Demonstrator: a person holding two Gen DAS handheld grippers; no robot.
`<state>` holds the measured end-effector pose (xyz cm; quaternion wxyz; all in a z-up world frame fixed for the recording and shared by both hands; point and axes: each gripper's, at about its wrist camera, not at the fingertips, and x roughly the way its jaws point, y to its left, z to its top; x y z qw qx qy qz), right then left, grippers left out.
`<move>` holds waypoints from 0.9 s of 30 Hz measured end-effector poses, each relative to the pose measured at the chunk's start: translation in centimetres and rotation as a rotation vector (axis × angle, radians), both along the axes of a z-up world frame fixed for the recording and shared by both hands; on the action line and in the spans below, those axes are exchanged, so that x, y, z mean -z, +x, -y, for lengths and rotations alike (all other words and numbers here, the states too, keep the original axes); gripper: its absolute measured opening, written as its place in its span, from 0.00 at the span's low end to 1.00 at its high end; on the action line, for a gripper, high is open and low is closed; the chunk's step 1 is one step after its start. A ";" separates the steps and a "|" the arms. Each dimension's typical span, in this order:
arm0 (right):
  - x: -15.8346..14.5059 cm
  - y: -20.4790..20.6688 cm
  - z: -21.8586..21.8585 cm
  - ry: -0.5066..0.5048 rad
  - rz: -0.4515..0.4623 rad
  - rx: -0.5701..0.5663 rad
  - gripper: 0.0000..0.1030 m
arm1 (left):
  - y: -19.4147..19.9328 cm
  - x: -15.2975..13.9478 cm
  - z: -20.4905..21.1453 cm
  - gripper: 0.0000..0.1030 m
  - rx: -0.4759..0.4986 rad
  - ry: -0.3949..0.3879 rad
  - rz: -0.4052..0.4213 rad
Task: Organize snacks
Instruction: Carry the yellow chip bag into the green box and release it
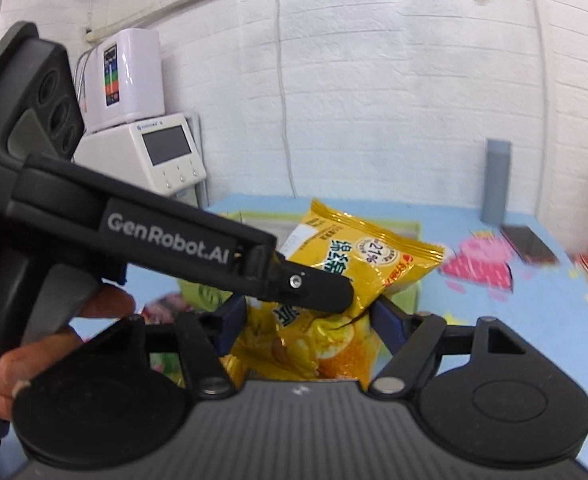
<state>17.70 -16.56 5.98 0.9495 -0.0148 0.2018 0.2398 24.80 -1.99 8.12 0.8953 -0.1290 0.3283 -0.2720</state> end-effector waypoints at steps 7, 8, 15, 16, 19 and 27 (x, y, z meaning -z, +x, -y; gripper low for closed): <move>0.3 10.9 -4.4 -0.076 -0.050 -0.070 0.77 | 10.0 0.9 -1.9 0.17 -0.072 0.065 -0.078; 0.8 12.0 -4.8 -0.083 -0.066 -0.073 0.77 | 11.1 1.5 -1.9 0.17 -0.076 0.084 -0.084; 5.4 17.2 -6.3 -0.112 -0.206 -0.104 0.80 | 15.1 6.8 -2.9 0.23 -0.083 0.119 -0.167; 5.7 17.5 -6.0 -0.087 -0.230 -0.106 0.82 | 14.9 6.6 -3.4 0.32 -0.084 0.095 -0.147; 5.7 17.5 -5.8 -0.083 -0.230 -0.097 0.84 | 14.3 5.4 -3.9 0.58 -0.095 0.064 -0.107; 1.5 9.0 -3.0 -0.089 -0.059 -0.061 0.90 | 6.3 -0.7 -6.2 0.68 -0.119 0.050 0.081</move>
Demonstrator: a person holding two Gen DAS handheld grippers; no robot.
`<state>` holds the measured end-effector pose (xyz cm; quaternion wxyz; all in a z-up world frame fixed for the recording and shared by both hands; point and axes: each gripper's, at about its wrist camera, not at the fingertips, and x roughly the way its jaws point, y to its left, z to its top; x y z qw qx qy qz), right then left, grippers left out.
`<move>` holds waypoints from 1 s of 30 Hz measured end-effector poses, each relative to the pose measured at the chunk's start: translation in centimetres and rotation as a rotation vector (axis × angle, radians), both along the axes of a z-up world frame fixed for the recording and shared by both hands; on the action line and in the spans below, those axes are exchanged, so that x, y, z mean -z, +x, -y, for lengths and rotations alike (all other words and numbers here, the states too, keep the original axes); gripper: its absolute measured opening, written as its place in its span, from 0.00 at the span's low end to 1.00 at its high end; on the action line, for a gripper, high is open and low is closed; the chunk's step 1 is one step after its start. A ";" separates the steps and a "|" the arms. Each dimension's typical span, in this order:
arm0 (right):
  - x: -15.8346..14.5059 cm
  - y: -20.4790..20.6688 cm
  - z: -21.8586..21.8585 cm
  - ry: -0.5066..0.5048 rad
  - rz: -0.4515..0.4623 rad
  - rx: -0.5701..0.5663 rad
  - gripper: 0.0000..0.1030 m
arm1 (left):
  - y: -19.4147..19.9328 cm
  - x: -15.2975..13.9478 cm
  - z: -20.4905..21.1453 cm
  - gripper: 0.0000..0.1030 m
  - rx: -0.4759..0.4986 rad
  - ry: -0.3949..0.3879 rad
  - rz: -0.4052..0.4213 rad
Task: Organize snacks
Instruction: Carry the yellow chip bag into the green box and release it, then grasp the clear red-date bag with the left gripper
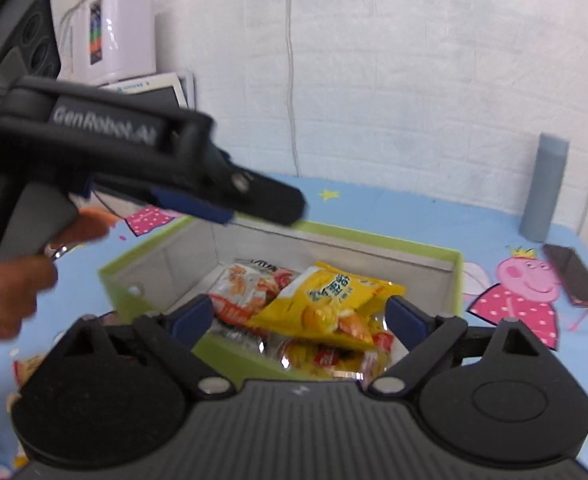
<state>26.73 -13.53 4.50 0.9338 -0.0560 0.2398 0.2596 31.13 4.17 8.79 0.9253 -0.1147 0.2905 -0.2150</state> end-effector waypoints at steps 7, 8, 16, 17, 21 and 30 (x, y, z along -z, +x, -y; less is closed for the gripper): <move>1.8 -10.9 2.5 0.097 -0.066 0.008 0.90 | -11.3 1.1 -2.1 0.73 -0.019 -0.003 0.014; 2.4 -12.4 2.4 0.106 -0.084 -0.003 0.90 | -12.7 1.8 -2.3 0.73 -0.027 0.005 0.004; 6.7 -22.1 -1.7 0.080 -0.165 -0.097 0.90 | -23.0 8.3 -3.8 0.71 -0.088 0.005 -0.187; 7.1 -22.2 -2.3 0.066 -0.168 -0.106 0.90 | -23.5 8.8 -3.9 0.71 -0.080 -0.018 -0.203; 8.3 -21.5 -4.7 -0.022 -0.148 -0.107 0.90 | -22.6 10.3 -3.8 0.66 -0.069 -0.046 -0.248; 8.6 -22.2 -7.0 -0.054 -0.186 -0.157 0.91 | -21.3 11.9 -3.3 0.59 -0.065 -0.030 -0.290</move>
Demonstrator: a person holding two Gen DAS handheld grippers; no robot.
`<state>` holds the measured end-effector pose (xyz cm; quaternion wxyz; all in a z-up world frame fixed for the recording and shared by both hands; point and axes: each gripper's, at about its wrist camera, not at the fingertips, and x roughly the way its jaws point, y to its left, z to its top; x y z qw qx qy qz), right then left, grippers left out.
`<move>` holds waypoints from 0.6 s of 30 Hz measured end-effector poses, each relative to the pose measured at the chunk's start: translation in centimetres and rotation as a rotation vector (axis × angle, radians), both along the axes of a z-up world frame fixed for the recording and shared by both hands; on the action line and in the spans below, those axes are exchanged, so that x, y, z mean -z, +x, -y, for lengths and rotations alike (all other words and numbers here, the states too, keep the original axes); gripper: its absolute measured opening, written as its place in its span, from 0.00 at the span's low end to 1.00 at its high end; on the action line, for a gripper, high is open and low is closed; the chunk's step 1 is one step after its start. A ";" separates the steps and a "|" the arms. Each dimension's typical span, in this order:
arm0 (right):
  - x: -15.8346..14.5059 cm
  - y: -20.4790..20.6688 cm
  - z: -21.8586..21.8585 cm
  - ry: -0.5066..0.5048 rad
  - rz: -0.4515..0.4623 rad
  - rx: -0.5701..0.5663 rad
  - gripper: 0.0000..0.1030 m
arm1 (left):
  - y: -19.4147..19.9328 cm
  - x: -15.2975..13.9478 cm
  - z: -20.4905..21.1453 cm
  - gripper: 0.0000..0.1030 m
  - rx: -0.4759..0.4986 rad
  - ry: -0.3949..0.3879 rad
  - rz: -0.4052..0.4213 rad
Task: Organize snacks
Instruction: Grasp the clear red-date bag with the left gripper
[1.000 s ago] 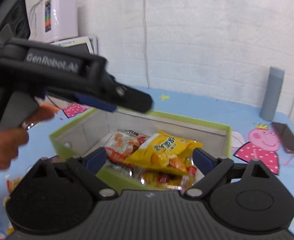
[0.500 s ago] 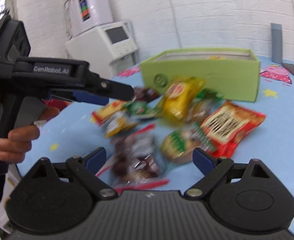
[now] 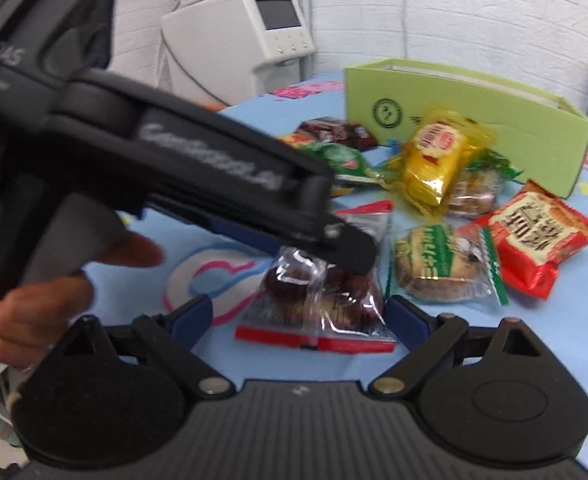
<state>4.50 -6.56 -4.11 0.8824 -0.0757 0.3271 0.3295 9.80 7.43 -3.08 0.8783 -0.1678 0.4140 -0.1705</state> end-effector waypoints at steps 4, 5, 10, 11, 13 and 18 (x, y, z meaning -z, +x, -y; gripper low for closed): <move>0.0 -0.1 -0.5 -0.015 0.005 0.007 0.90 | -0.2 0.1 -0.4 0.59 0.003 -0.015 0.000; 0.0 0.1 -0.5 -0.016 0.003 0.016 0.90 | -0.3 0.0 -0.4 0.59 0.004 -0.017 0.002; -0.2 0.6 -0.8 -0.017 0.002 0.027 0.90 | -0.3 -0.2 -0.7 0.60 0.006 -0.018 0.010; -0.2 0.7 -1.0 -0.018 0.001 0.024 0.90 | -0.4 -0.2 -0.7 0.61 0.007 -0.019 0.010; -0.2 0.8 -1.4 -0.026 -0.003 0.018 0.90 | -0.4 -0.2 -0.6 0.63 0.012 -0.018 0.014; 0.1 1.2 -1.9 -0.043 -0.006 0.010 0.91 | -0.6 0.3 -0.9 0.58 0.025 -0.019 0.003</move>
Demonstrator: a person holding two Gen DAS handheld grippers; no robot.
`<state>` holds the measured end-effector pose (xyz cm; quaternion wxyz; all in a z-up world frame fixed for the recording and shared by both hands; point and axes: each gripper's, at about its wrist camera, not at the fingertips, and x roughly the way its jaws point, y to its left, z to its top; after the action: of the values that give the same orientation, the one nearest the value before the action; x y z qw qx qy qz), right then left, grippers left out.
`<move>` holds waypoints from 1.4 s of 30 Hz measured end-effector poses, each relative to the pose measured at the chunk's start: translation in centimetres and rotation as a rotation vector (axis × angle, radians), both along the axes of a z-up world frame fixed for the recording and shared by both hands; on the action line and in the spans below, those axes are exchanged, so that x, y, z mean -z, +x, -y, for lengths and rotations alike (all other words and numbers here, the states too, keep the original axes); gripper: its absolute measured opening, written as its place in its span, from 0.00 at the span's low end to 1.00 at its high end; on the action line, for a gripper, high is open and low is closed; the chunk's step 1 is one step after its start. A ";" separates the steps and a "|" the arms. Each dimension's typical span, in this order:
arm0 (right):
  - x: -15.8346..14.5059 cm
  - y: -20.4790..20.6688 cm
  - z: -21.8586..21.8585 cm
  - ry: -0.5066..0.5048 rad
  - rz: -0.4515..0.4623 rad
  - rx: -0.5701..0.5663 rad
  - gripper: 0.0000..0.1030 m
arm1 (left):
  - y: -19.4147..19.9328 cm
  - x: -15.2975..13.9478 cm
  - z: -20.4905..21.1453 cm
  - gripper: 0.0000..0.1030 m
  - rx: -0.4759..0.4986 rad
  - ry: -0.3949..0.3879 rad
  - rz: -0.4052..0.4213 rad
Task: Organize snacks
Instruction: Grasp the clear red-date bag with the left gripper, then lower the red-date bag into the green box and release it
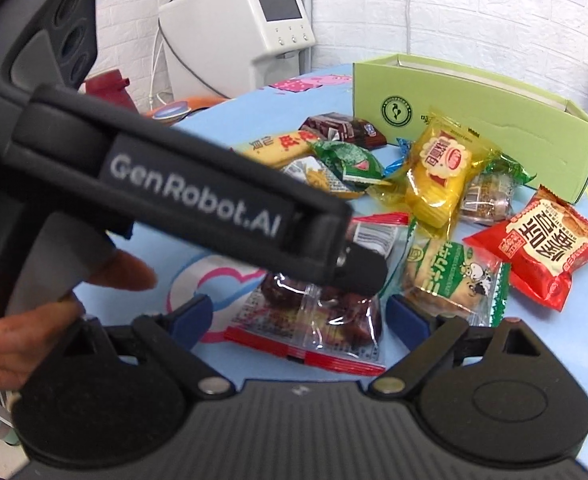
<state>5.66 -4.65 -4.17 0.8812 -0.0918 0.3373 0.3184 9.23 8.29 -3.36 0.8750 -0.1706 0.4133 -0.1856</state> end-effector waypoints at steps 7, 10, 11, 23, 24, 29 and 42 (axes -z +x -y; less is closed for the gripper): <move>-0.1 1.0 2.1 0.041 -0.030 0.071 0.90 | -0.2 0.1 -0.6 0.57 0.003 -0.030 0.003; -0.2 0.6 1.2 0.028 -0.019 0.042 0.90 | 0.0 0.0 -0.5 0.58 0.004 -0.035 -0.003; -0.2 0.5 0.7 0.024 -0.019 0.024 0.90 | 0.0 0.0 -0.4 0.58 0.006 -0.033 -0.001; -0.5 -1.8 -0.4 0.028 0.022 0.008 0.78 | -3.3 -1.1 -0.6 0.23 0.019 0.025 0.042; -0.8 -2.1 -0.2 0.041 0.025 0.009 0.78 | -3.7 -1.6 -0.7 0.23 0.017 0.015 0.049; -3.9 -2.6 -0.2 0.069 0.108 0.002 0.79 | -3.4 -5.4 -0.8 0.24 -0.005 0.017 0.156; -10.8 19.1 -3.0 0.049 0.244 -0.023 0.79 | 19.4 -12.6 -2.6 0.24 -0.032 0.085 0.262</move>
<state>24.75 -1.66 6.66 0.9139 -0.1122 0.2188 0.3229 28.60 10.88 9.23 0.9308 -0.1145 0.3001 -0.1746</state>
